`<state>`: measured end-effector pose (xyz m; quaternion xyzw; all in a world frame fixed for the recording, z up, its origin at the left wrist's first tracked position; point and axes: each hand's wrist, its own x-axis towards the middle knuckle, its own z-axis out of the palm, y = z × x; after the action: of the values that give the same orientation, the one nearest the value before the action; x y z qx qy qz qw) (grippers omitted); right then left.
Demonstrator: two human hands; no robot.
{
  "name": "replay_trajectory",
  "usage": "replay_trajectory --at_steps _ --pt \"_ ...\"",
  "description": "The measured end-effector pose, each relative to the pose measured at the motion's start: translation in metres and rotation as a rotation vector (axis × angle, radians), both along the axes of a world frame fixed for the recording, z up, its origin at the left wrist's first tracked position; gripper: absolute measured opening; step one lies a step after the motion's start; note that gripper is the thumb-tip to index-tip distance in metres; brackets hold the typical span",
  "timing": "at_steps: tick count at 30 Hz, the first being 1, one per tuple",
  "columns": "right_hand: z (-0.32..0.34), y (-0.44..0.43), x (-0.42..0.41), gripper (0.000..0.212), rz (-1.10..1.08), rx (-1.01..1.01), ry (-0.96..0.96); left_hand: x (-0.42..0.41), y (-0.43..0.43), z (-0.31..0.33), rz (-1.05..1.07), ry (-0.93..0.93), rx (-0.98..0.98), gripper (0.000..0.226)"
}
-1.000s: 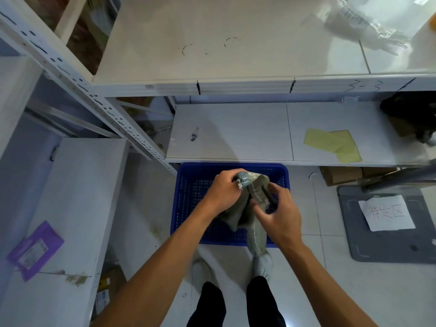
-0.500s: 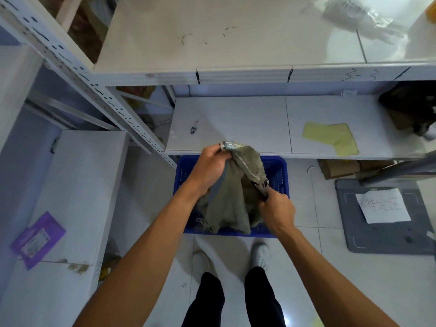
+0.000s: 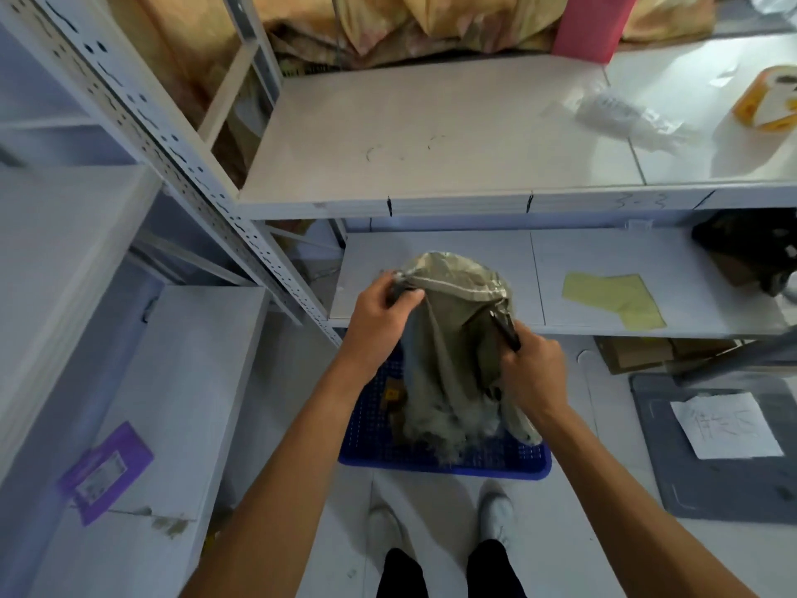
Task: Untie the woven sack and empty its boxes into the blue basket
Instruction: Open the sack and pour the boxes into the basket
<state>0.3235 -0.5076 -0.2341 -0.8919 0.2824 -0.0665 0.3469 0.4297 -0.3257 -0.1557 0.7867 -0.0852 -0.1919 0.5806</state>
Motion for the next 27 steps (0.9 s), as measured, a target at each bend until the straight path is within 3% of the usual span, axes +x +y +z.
replay_trajectory --at_steps 3,7,10,23,27 --pt "0.016 -0.001 0.008 0.019 0.081 -0.054 0.115 0.001 0.003 0.001 -0.053 -0.041 0.165 0.014" --pt "0.033 -0.004 0.011 0.013 0.087 -0.057 0.023 0.006 0.014 0.011 0.091 -0.035 0.15 0.013" --pt "0.041 -0.006 0.013 0.013 0.128 -0.06 0.055 0.007 0.02 0.022 0.076 -0.049 0.207 0.021" --pt "0.064 -0.015 0.019 0.012 0.236 -0.255 0.024 0.013 0.032 0.063 0.239 -0.1 0.111 0.02" --pt "0.073 -0.017 0.024 0.01 0.246 -0.269 -0.001 0.016 0.031 0.072 0.238 -0.094 -0.001 0.017"
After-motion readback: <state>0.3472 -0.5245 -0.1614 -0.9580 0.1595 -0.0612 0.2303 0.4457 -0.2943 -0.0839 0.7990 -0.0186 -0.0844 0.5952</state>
